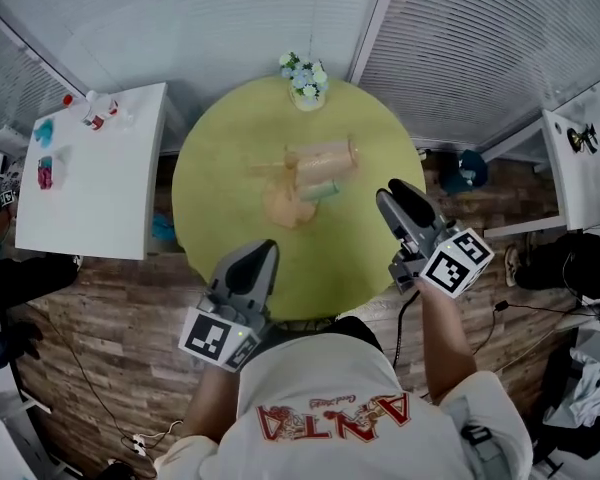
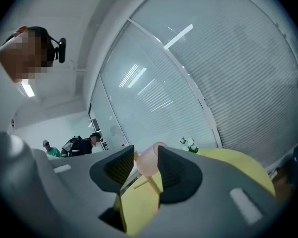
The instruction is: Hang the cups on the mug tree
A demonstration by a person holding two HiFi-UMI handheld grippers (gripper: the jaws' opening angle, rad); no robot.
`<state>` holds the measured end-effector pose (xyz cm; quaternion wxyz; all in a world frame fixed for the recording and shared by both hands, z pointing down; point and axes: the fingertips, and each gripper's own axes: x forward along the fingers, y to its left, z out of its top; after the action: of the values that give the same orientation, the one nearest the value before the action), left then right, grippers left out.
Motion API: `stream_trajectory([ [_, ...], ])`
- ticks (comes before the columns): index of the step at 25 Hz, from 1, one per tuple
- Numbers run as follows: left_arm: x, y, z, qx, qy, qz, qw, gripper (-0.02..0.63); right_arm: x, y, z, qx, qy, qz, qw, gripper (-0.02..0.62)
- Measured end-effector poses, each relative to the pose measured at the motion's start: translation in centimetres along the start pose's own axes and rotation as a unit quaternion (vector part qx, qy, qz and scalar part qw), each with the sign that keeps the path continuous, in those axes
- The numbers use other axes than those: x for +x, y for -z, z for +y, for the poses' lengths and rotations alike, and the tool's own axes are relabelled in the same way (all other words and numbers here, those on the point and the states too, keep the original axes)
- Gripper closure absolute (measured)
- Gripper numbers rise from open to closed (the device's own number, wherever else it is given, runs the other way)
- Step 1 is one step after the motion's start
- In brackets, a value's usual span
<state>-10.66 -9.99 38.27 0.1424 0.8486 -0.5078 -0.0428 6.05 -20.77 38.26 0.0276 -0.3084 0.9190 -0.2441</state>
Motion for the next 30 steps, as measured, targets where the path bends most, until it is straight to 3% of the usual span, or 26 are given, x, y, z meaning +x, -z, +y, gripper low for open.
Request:
stream_trajectory([
  [6, -0.7, -2.3, -1.3, 0.014, 0.001, -0.018, 0.9997, 0.597, -2.7, -0.5, 4.2, -0.090, 0.024, -0.038, 0.995, 0.583],
  [16, -2.1, -5.0, -2.6, 0.030, 0.000, -0.035, 0.9989, 0.597, -6.1, -1.2, 9.9, -0.225, 0.041, -0.056, 0.972, 0.595],
  [30, -2.9, -5.1, -3.9, 0.038, 0.015, -0.038, 0.9984, 0.598, -7.2, -1.5, 9.6, -0.206, 0.055, -0.052, 0.976, 0.595],
])
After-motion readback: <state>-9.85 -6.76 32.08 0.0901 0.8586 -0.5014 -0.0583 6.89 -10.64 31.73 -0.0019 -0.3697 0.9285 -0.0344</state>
